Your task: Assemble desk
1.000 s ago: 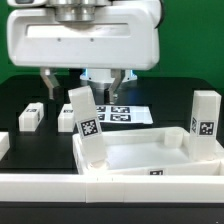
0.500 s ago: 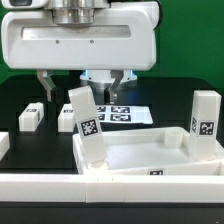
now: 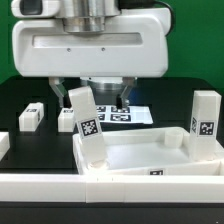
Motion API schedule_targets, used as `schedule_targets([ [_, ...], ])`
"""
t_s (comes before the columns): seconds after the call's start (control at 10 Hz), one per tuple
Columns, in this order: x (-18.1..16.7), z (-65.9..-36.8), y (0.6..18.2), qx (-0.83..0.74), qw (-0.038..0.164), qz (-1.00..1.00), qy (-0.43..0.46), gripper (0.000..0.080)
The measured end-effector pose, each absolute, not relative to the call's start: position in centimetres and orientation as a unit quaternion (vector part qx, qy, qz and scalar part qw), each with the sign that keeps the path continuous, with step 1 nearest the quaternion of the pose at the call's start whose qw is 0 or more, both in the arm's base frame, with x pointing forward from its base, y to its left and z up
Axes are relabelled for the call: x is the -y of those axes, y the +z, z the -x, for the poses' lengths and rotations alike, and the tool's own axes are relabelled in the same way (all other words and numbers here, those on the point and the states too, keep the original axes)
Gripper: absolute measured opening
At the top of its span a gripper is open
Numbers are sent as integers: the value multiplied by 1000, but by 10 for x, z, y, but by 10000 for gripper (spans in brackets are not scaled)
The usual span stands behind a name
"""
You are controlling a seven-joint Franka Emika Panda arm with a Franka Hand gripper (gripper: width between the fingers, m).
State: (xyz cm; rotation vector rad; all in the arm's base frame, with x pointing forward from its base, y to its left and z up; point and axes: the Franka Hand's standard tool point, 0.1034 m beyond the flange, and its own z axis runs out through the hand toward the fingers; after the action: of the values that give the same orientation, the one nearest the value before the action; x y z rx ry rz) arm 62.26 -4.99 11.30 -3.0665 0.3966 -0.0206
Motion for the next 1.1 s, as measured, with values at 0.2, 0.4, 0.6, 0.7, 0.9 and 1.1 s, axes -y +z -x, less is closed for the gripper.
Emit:
schedule_targets([
  [0.2,50,-630,121,-130,21,991,-8,649],
  [0.4,55,-633,124,-133,21,991,-11,649],
  [0.6,55,-633,124,-134,21,991,-10,649],
  [0.7,60,-636,127,-137,22,990,-9,649],
  [0.9,54,-635,121,-138,22,990,-8,649],
  [1.1,55,-635,121,-150,22,988,-7,649],
])
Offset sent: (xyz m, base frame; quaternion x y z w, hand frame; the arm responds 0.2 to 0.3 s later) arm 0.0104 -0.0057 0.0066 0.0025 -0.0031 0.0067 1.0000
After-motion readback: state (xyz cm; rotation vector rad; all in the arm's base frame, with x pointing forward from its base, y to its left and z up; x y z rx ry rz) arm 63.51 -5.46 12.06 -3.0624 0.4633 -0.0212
